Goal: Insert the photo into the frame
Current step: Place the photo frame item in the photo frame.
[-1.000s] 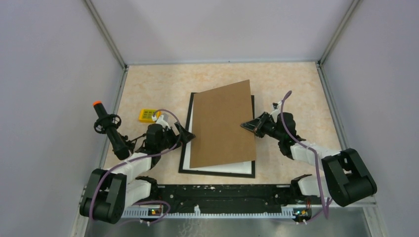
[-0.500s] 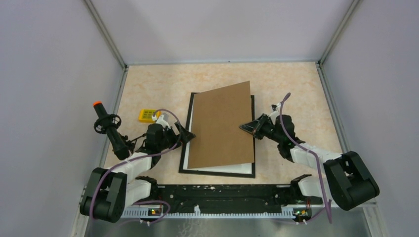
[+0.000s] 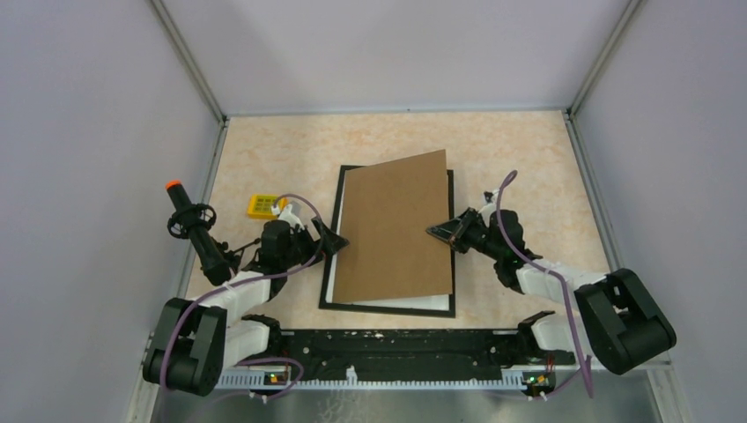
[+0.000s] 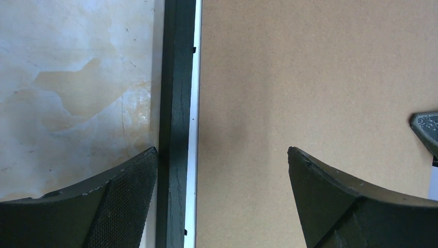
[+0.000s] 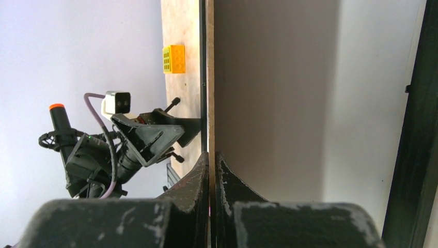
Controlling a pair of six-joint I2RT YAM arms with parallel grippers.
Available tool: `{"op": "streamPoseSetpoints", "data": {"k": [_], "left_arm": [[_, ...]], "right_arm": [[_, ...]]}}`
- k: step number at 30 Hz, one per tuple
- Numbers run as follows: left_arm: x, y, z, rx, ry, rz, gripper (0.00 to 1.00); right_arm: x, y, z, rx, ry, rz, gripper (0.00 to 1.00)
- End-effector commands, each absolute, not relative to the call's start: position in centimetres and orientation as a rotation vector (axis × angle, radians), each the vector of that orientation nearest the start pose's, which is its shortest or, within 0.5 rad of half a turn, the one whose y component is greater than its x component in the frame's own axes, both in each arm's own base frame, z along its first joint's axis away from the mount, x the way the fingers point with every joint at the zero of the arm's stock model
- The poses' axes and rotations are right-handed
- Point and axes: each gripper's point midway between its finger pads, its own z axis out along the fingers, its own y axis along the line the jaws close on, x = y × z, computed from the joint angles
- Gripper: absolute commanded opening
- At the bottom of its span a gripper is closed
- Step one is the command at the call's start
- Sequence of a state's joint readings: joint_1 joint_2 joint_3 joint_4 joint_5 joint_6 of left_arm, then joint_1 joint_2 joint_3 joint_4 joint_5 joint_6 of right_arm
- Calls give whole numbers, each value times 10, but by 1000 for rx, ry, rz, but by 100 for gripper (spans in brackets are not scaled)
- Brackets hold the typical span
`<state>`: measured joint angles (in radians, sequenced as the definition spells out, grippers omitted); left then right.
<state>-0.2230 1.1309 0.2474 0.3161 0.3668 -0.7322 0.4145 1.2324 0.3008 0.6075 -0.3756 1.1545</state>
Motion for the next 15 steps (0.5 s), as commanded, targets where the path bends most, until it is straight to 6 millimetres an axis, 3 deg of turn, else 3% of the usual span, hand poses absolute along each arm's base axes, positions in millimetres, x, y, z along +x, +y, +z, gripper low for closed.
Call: {"op": "streamPoseSetpoints", "data": {"k": [1, 10, 15], "left_arm": [[254, -153, 51, -340, 2245, -958, 98], [253, -154, 51, -337, 2236, -968, 98], [253, -155, 50, -333, 2245, -972, 98]], "right_arm": [[273, 234, 133, 432, 1974, 1383, 0], [264, 252, 123, 426, 1975, 1399, 0], [265, 255, 107, 405, 2036, 1362, 0]]}}
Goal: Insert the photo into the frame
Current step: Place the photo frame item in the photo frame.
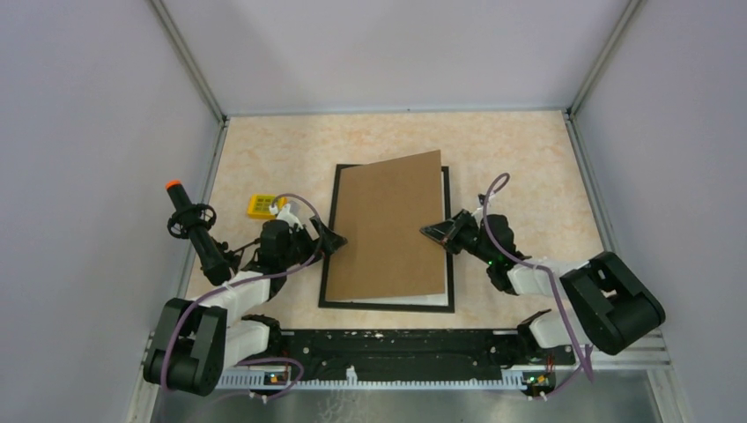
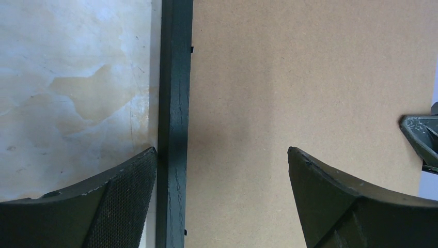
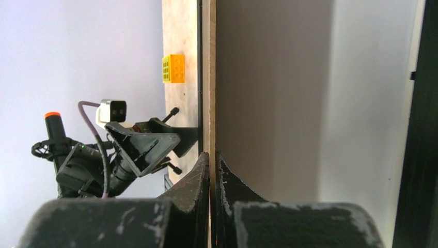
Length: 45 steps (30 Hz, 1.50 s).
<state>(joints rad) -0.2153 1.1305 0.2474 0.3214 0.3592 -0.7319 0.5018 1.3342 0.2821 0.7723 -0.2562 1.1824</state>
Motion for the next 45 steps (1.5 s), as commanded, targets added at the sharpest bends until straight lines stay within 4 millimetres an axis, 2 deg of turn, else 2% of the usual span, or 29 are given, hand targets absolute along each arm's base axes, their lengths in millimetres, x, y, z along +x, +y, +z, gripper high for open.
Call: {"op": "streamPoseSetpoints", "data": {"k": [1, 5, 9, 14, 17, 26, 29, 33, 41, 45], "left_arm": [[254, -154, 50, -333, 2244, -970, 98], [253, -154, 51, -327, 2239, -970, 98], [253, -154, 51, -327, 2236, -969, 98], [254, -154, 51, -326, 2238, -969, 98], [254, -154, 51, -323, 2242, -969, 98], [255, -155, 51, -321, 2241, -969, 98], [254, -155, 50, -324, 2243, -968, 98], [255, -154, 50, -325, 2245, -967, 98], [256, -155, 48, -324, 2256, -968, 98], [256, -156, 48, -320, 2256, -971, 98]], "right_arm": [[264, 255, 102, 395, 2055, 1346, 0], [261, 249, 78, 326, 2180, 1200, 2], [259, 235, 63, 228, 2273, 1023, 21], [259, 230, 53, 114, 2367, 874, 35], [260, 224, 47, 83, 2423, 765, 47], [263, 207, 50, -4, 2469, 555, 79], [262, 205, 55, -28, 2475, 532, 86], [264, 195, 63, -34, 2465, 453, 92], [263, 172, 80, -39, 2445, 317, 96], [262, 175, 91, -44, 2422, 361, 97]]}}
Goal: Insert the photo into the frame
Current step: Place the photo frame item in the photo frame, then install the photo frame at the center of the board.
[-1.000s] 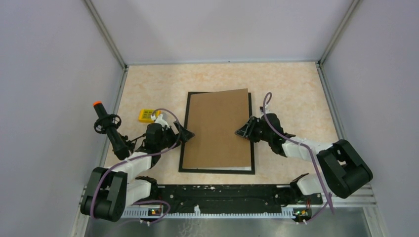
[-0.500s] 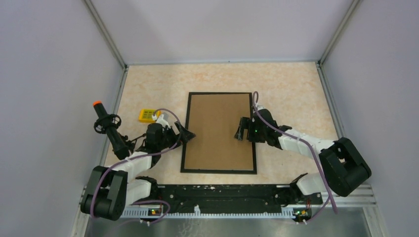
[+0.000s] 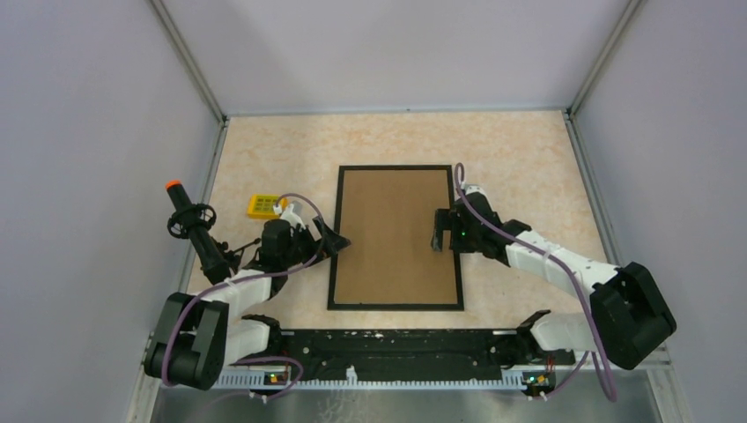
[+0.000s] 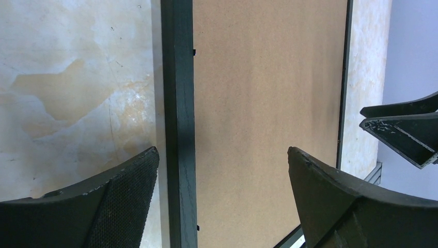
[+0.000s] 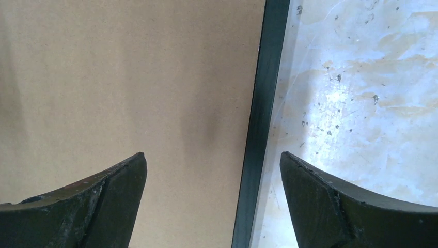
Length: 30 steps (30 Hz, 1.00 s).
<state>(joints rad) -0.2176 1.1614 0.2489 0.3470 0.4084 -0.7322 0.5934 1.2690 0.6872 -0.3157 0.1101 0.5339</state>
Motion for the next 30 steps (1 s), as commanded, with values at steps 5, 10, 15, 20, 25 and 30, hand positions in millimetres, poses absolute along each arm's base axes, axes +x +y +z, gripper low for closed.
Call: {"op": "streamPoseSetpoints", "data": {"k": [5, 10, 15, 20, 25, 30], "left_arm": [[256, -156, 47, -320, 2262, -973, 98], [256, -157, 48, -310, 2264, -980, 98], [257, -160, 45, -298, 2282, -993, 98], [257, -161, 44, -293, 2293, -997, 98], [258, -160, 45, -292, 2289, -988, 98], [261, -157, 51, -290, 2255, -946, 98]], "right_arm": [[263, 192, 91, -51, 2395, 477, 80], [262, 203, 58, -43, 2465, 511, 68], [254, 225, 39, -71, 2530, 645, 58], [257, 213, 62, -95, 2515, 559, 61], [242, 173, 88, -66, 2573, 437, 65], [220, 147, 82, 43, 2630, 571, 54]]}}
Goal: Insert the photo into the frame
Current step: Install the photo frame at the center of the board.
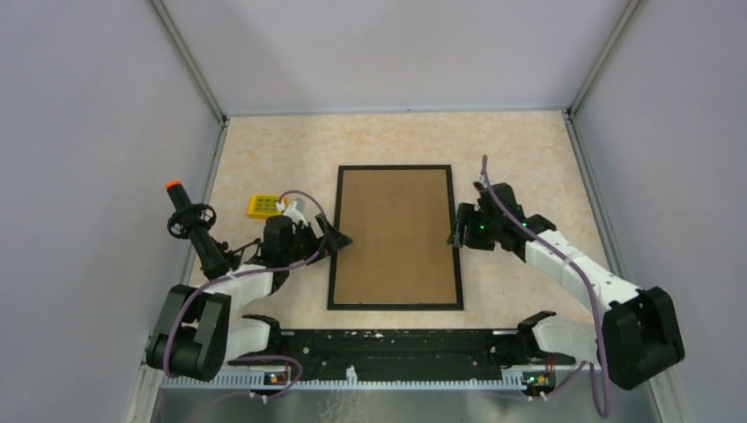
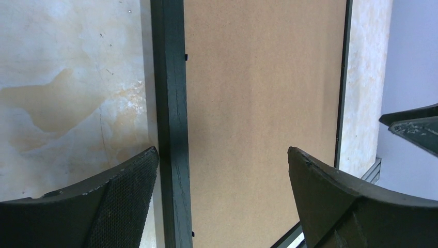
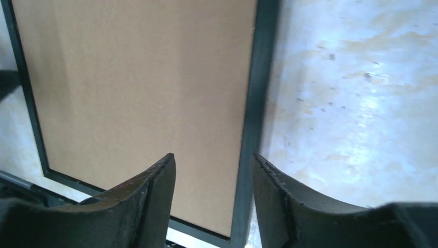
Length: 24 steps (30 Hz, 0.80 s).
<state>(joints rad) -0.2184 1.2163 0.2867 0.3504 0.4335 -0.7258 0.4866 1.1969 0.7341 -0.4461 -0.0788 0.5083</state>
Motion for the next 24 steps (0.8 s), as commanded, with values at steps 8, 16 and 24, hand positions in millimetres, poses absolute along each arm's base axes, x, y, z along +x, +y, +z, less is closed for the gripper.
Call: {"op": "streamPoseSetpoints", "data": {"k": [8, 16, 24], "left_arm": [[262, -162, 47, -272, 2285, -963, 98], [262, -163, 44, -273, 2291, -970, 98], [263, -164, 45, -264, 2291, -979, 98]], "right_arm": [[214, 143, 59, 139, 2753, 610, 32], [202, 137, 35, 145, 2878, 515, 20], [209, 148, 22, 103, 2899, 501, 14]]}}
